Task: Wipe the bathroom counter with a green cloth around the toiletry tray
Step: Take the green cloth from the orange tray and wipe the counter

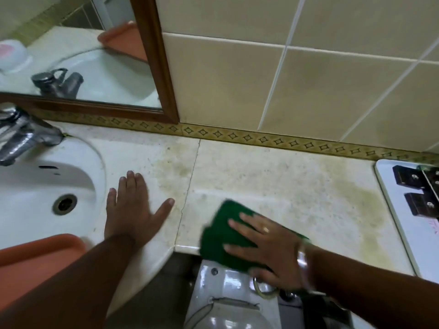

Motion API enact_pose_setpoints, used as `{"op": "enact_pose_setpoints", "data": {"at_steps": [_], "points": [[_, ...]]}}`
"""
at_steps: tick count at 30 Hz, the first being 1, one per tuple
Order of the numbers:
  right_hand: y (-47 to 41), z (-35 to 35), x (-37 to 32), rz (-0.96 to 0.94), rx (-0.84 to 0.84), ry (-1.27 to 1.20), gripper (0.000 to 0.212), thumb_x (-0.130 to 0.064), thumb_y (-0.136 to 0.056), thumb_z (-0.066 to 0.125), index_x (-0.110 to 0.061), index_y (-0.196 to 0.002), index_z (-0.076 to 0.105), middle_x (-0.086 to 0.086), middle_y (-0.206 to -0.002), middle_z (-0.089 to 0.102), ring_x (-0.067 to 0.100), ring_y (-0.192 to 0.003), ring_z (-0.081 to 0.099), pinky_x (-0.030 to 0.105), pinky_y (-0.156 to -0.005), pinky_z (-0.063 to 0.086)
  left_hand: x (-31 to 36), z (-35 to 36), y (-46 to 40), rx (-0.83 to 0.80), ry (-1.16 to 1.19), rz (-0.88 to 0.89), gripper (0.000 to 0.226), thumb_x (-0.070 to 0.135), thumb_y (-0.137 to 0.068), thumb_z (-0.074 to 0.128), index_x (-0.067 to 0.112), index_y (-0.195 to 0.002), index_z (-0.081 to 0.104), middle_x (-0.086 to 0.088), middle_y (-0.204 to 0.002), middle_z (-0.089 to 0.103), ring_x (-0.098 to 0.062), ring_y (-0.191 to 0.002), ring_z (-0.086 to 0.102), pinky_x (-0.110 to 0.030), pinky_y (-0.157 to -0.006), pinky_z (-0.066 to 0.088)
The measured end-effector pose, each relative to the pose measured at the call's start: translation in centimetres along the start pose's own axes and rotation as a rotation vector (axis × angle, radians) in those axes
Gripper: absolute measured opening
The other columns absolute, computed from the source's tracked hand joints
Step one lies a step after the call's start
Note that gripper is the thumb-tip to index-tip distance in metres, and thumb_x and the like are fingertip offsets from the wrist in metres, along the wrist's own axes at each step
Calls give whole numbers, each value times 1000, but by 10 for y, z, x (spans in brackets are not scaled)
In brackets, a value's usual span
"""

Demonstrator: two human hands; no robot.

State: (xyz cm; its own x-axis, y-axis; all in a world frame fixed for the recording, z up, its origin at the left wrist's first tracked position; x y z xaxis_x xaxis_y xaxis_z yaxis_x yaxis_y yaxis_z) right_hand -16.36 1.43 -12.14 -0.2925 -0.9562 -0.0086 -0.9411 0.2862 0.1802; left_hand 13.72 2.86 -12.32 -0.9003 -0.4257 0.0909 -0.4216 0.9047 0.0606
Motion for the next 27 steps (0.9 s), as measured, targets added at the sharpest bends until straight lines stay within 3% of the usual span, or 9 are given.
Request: {"op": "enact_pose_setpoints", "data": {"at_steps": [3,6,9,12,16,18,22,24,27], "points": [[72,12,43,-85,-62,43,61,-57,-93,30,-41,-150,15,7,-159,13,33,-144,18,63,-106,28,-3,3,-1,37,-9,1,105,82,-83,16,5,-155,13,-17,-164,14,-32,-151,12,-51,-121,12],[48,6,133,319,-102,-83,66,-65,-90,6,-37,-149,-3,14,-159,3,39,-145,9,59,-113,22,-5,7,-3,57,0,8,104,82,-84,19,6,-154,15,-17,-163,17,-32,-151,15,-51,-121,14],[-24,-7,171,629,-42,-74,65,-61,-90,13,-41,-147,-10,12,-161,-2,36,-145,5,45,-116,10,-4,8,-4,59,6,14,103,81,-84,20,6,-154,14,-17,-164,15,-31,-151,13,-51,-121,13],[-88,-22,132,593,30,-9,65,-59,-91,16,-39,-150,-1,15,-160,6,38,-145,8,44,-116,7,-3,6,-4,49,28,17,104,81,-84,20,6,-155,13,-17,-165,12,-30,-152,10,-50,-122,11],[-64,-9,41,94,-17,-31,63,-58,-91,24,-40,-150,10,16,-158,19,40,-142,21,55,-111,16,-1,3,0,45,32,5,105,80,-82,18,5,-156,13,-16,-165,12,-30,-152,10,-49,-123,10],[-21,-7,58,-55,-29,-44,61,-59,-92,21,-42,-150,14,10,-158,18,37,-142,22,58,-108,26,-1,2,-1,39,26,5,105,81,-82,17,5,-156,11,-16,-165,11,-29,-153,9,-48,-123,9],[-14,-11,147,327,-43,-85,63,-62,-90,16,-42,-147,0,12,-159,9,38,-144,15,53,-112,24,-3,6,-3,41,36,8,105,81,-82,17,7,-156,8,-14,-166,8,-28,-153,6,-48,-123,7],[-61,-12,143,427,0,-36,65,-63,-88,12,-43,-147,-7,13,-160,9,38,-144,14,49,-114,18,-4,8,-4,26,38,9,106,82,-82,16,7,-156,7,-14,-166,6,-28,-153,4,-48,-123,6],[-131,-19,105,468,60,-34,68,-62,-87,8,-38,-150,1,13,-160,8,35,-145,11,46,-116,13,-2,7,-2,7,31,10,105,81,-83,15,8,-157,2,-13,-166,-1,-27,-153,0,-47,-123,4]]}}
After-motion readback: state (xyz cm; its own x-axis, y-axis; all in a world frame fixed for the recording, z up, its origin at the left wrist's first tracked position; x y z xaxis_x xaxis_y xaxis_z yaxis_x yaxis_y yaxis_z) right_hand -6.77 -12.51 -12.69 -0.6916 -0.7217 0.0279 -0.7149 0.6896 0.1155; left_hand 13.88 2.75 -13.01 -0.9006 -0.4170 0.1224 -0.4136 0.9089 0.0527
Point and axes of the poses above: each hand's wrist, its own y-axis away from the middle knuckle, its own z-axis out of the palm, x = y × z, the point moved 7 cm from there along -y, towards the middle knuckle
